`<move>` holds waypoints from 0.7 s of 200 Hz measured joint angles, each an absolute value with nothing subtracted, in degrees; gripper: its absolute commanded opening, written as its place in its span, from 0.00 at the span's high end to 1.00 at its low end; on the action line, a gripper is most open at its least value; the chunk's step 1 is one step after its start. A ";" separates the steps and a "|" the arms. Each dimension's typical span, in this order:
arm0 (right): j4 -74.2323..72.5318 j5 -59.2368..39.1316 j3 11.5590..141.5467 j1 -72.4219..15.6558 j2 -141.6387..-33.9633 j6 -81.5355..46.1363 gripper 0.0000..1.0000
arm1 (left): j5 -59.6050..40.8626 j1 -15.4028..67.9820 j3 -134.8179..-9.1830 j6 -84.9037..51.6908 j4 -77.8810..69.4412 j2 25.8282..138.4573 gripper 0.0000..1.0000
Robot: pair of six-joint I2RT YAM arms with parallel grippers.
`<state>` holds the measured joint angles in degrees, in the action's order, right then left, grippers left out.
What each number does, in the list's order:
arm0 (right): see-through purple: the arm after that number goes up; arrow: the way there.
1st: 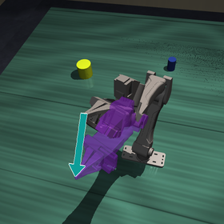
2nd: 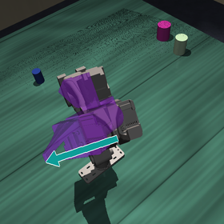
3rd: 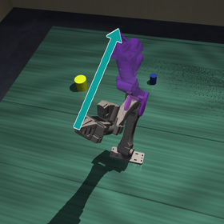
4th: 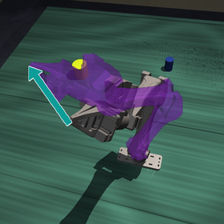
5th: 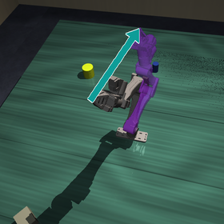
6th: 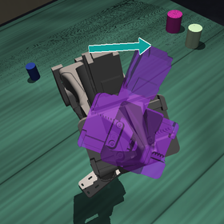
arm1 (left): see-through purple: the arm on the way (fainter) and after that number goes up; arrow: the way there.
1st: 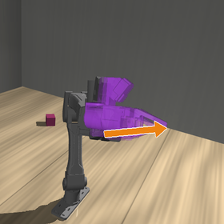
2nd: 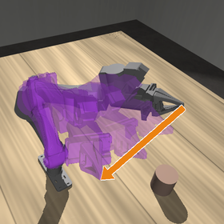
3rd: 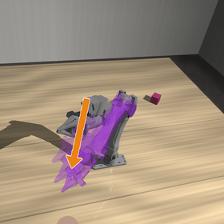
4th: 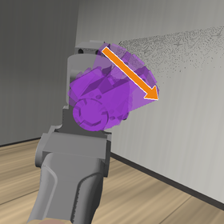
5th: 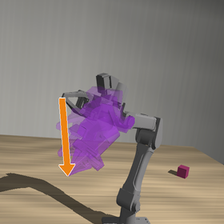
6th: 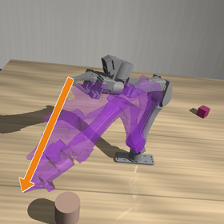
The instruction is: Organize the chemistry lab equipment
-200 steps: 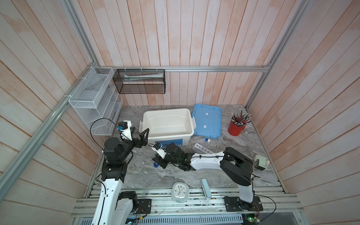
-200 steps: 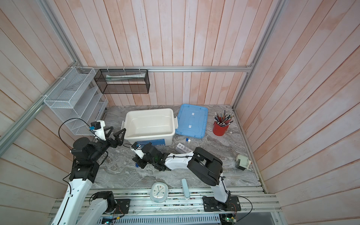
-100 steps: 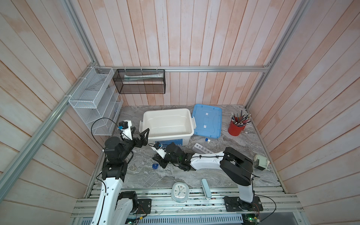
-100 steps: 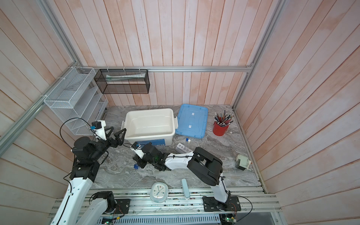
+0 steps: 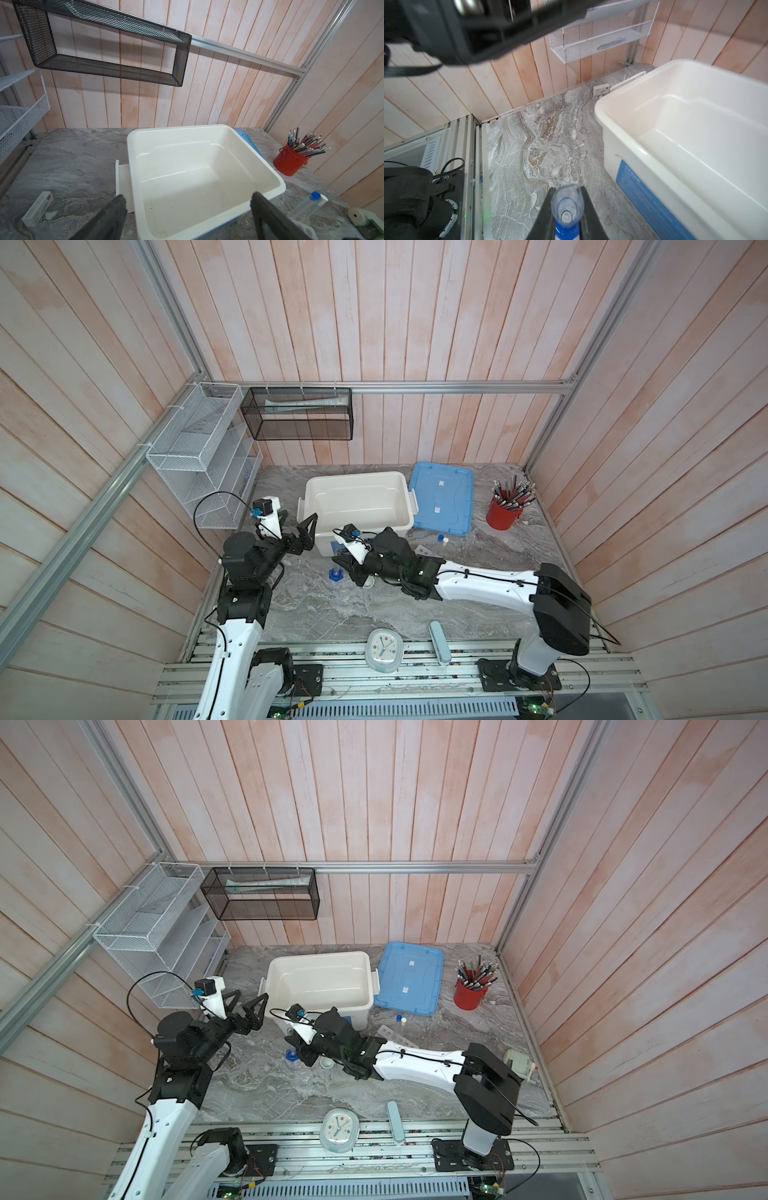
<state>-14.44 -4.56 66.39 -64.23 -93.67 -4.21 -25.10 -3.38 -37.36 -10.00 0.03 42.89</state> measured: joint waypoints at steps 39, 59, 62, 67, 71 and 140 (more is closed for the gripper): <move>-4.49 -3.95 69.91 -63.22 -87.64 -1.23 0.81 | -25.06 -3.38 -37.36 -9.82 0.03 42.89 0.05; -0.54 -4.82 72.03 -61.56 -86.08 -0.51 0.81 | -25.06 -3.38 -37.39 -9.63 0.03 42.89 0.05; 0.01 -4.95 72.38 -61.23 -86.00 -0.38 0.81 | -25.06 -3.38 -37.39 -9.63 0.03 42.89 0.05; 0.89 -5.13 73.06 -60.60 -85.84 -0.25 0.81 | -25.06 -3.38 -37.36 -9.63 0.03 42.89 0.05; 1.48 -5.30 73.56 -60.16 -85.80 -0.12 0.81 | -25.06 -3.38 -37.36 -9.63 0.03 42.89 0.05; 5.87 -6.57 81.45 -48.36 -86.96 1.85 0.81 | -25.12 -3.38 -37.36 -9.63 0.01 42.92 0.05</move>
<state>5.87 -6.57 81.45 -48.36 -86.96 1.85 -25.12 -3.38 -37.36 -9.63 0.01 42.92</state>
